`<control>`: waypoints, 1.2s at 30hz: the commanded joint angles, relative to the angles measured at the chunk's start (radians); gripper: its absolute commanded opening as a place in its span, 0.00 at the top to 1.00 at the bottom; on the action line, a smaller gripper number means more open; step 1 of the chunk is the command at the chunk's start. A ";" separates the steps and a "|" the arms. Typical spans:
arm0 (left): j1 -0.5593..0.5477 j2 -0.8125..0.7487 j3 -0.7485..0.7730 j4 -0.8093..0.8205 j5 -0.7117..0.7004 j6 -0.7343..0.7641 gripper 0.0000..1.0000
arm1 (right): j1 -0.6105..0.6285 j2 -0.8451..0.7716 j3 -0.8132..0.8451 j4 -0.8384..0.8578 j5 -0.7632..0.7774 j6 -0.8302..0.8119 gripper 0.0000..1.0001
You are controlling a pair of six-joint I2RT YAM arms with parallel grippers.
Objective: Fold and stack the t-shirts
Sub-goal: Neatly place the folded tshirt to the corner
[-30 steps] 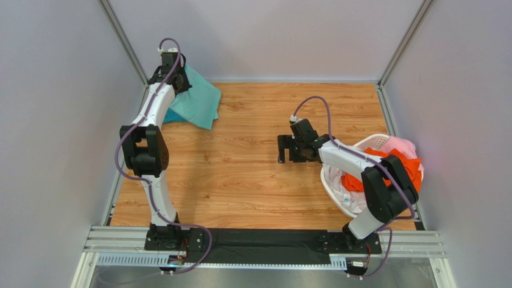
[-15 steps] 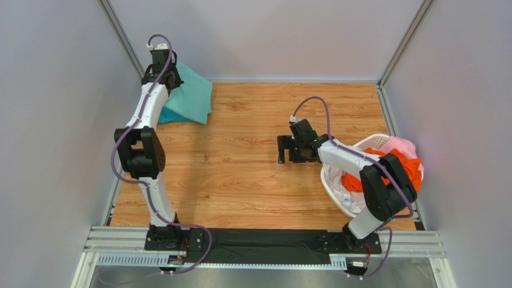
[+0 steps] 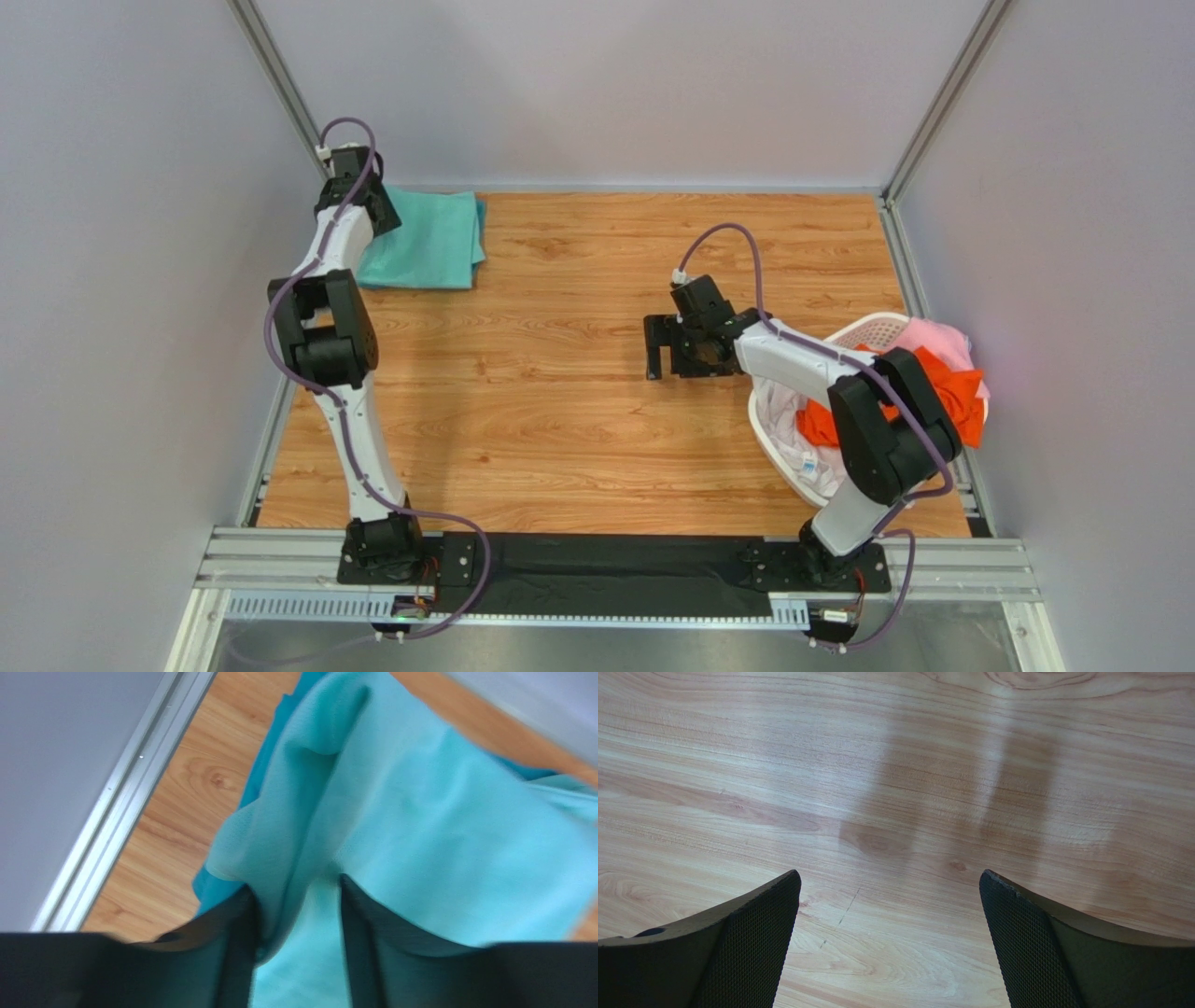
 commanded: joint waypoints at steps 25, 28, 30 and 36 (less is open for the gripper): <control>-0.068 -0.277 -0.176 0.078 -0.152 -0.075 0.00 | 0.011 -0.125 0.000 -0.013 0.038 0.007 0.00; -0.076 -0.275 -0.185 0.135 -0.068 -0.032 0.00 | 0.011 -0.152 -0.017 -0.014 0.044 0.004 0.00; -0.077 -0.248 -0.147 0.137 -0.004 0.002 0.00 | 0.011 -0.153 -0.022 -0.015 0.049 0.001 0.00; -0.068 -0.024 0.113 0.027 0.017 0.053 0.00 | 0.011 -0.138 -0.008 -0.026 0.087 -0.005 0.00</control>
